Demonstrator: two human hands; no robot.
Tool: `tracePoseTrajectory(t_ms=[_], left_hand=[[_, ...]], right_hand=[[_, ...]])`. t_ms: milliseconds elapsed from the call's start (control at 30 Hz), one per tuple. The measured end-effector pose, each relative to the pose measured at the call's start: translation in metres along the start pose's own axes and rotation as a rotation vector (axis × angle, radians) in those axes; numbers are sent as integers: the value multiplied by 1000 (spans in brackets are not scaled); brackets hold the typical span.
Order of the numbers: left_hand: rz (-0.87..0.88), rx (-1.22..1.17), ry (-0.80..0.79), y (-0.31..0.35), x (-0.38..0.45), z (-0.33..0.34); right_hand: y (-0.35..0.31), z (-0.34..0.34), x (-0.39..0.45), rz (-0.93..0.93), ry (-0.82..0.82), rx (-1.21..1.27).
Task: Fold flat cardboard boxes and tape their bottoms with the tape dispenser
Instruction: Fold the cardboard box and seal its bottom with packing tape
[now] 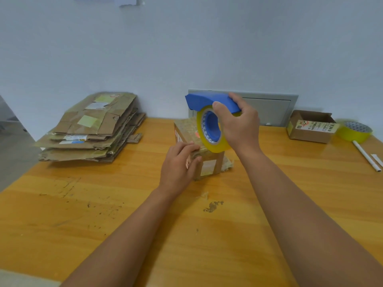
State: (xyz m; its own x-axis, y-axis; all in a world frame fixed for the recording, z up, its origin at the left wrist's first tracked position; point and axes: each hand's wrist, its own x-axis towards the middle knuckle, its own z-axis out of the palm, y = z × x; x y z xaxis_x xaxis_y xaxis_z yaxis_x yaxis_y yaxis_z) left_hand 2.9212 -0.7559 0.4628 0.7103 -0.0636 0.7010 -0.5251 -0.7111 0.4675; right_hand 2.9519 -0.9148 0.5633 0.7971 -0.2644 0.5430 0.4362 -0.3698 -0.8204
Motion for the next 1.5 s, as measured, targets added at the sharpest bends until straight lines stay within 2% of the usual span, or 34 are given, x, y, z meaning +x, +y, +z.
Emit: tracePoseTrajectory(t_ms=[333, 467, 533, 600, 700, 900, 1033, 1333, 1500], left_hand=[[-13, -124, -86, -11, 6, -12], [-7, -124, -49, -10, 6, -11], [-77, -215, -66, -9, 3, -11], [-218, -360, -91, -10, -3, -12], [-363, -497, -26, -7, -11, -6], [-396, -439, 62, 0, -10, 0], [-481, -466, 138, 9, -9, 7], [-272, -125, -104, 27, -38, 9], [-292, -201, -203, 29, -41, 5]], right_hand=[[-2, 0, 3, 3, -10, -12], [-3, 0, 3, 8, -9, -4], [-3, 0, 4, 8, -9, 2], [-3, -1, 4, 7, -10, 5], [-3, 0, 4, 12, -19, 2], [-4, 0, 5, 16, -19, -1], [-5, 1, 5, 23, -24, -1], [-1, 1, 7, 29, -30, 18], [-1, 3, 7, 24, -27, 17]])
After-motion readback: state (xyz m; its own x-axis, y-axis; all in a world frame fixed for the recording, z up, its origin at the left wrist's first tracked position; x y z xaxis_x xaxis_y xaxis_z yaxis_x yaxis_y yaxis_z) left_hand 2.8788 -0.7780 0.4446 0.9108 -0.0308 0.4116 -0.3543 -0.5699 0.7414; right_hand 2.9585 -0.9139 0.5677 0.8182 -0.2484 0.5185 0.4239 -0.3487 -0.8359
